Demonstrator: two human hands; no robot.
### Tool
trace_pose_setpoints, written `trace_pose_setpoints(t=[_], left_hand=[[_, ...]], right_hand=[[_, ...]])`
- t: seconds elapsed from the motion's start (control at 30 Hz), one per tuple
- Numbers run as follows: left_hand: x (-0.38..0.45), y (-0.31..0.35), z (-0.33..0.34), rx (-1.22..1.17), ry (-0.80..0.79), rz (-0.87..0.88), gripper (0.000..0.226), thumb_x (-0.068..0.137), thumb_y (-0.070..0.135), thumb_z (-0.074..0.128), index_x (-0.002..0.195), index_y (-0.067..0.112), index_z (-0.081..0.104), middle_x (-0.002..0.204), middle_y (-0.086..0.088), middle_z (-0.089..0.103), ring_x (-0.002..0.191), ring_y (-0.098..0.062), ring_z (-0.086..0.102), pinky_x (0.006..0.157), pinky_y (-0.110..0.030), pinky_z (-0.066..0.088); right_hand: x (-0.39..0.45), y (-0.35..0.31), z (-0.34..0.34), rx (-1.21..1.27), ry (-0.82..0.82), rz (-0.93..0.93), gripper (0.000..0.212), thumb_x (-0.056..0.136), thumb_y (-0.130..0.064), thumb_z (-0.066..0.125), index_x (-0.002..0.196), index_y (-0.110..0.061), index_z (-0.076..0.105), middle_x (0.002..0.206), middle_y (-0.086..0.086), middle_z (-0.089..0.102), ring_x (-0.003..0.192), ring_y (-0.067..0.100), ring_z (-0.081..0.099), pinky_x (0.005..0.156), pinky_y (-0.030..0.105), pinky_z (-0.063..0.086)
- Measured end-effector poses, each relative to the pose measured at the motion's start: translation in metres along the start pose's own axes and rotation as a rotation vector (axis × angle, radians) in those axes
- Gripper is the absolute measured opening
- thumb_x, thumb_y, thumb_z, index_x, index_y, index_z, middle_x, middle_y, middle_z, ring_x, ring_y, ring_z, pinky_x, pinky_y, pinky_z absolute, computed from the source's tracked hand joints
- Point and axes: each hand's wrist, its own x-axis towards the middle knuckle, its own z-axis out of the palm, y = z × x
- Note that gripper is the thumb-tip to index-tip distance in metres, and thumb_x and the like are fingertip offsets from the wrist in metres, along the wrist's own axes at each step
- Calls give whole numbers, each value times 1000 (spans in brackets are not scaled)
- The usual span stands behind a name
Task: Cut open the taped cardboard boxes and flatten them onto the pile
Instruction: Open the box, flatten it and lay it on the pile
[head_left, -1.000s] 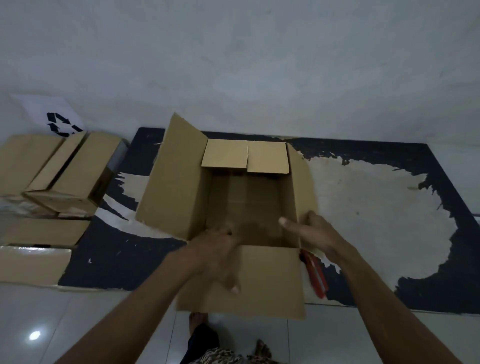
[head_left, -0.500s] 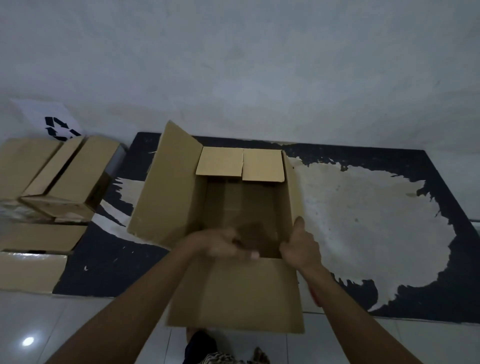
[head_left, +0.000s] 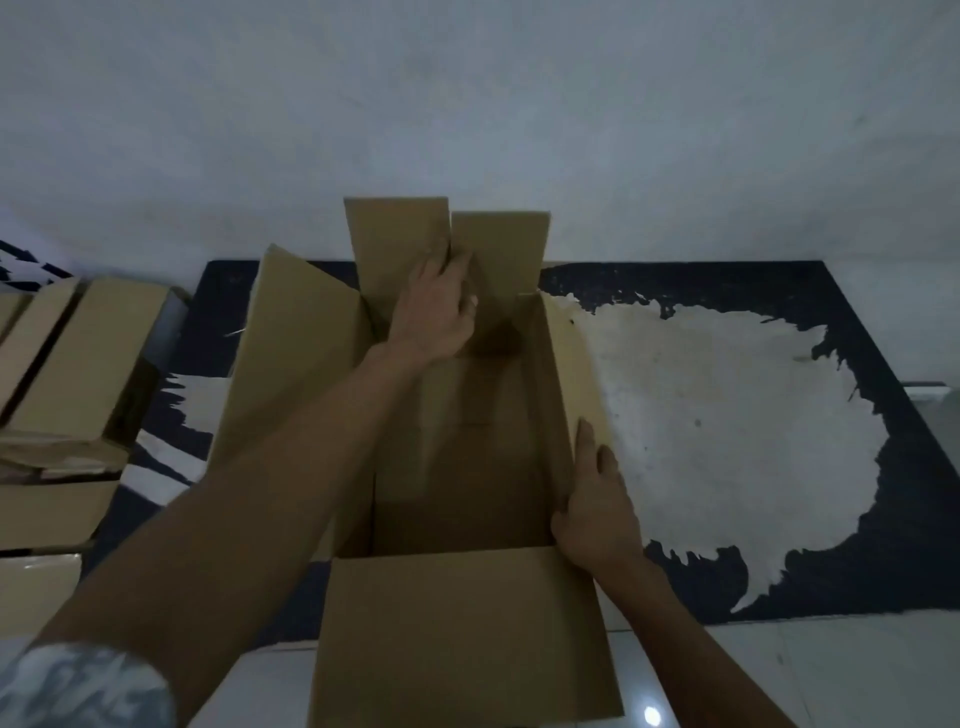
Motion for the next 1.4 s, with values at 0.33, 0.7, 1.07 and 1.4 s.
trace_pose_setpoints(t=[0.33, 0.7, 1.07, 1.4], left_hand=[[58, -13, 38, 323, -361, -245, 58, 103, 56, 22, 147, 22, 42, 159, -16, 25, 147, -45, 15, 115, -67, 4], [63, -30, 25, 205, -414, -165, 64, 101, 63, 28, 145, 21, 48, 152, -12, 43, 139, -36, 39, 115, -55, 24], [-71, 83, 73, -493, -466, -459, 56, 90, 59, 60, 127, 18, 53, 128, 4, 57, 114, -17, 55, 95, -32, 44], [-112, 96, 8, -1002, -255, -544, 16, 94, 16, 65, 110, 10, 66, 104, -4, 73, 97, -20, 69, 71, -32, 58]], right_hand=[[1, 7, 8, 93, 56, -27, 99, 89, -12, 57, 153, -36, -14, 162, 12, 14, 131, 40, 45, 99, 53, 50], [3, 8, 5, 101, 37, -57, 87, 95, -32, 51, 154, -36, -12, 159, 10, 19, 127, 38, 48, 97, 51, 50], [-5, 40, -27, 823, 181, 358, 54, 99, -36, 55, 147, -20, 36, 136, 5, 48, 110, 24, 52, 82, 34, 51], [-23, 32, -42, 1162, 32, 440, 27, 104, -35, 45, 116, -15, 58, 112, 11, 67, 91, 21, 64, 74, 32, 51]])
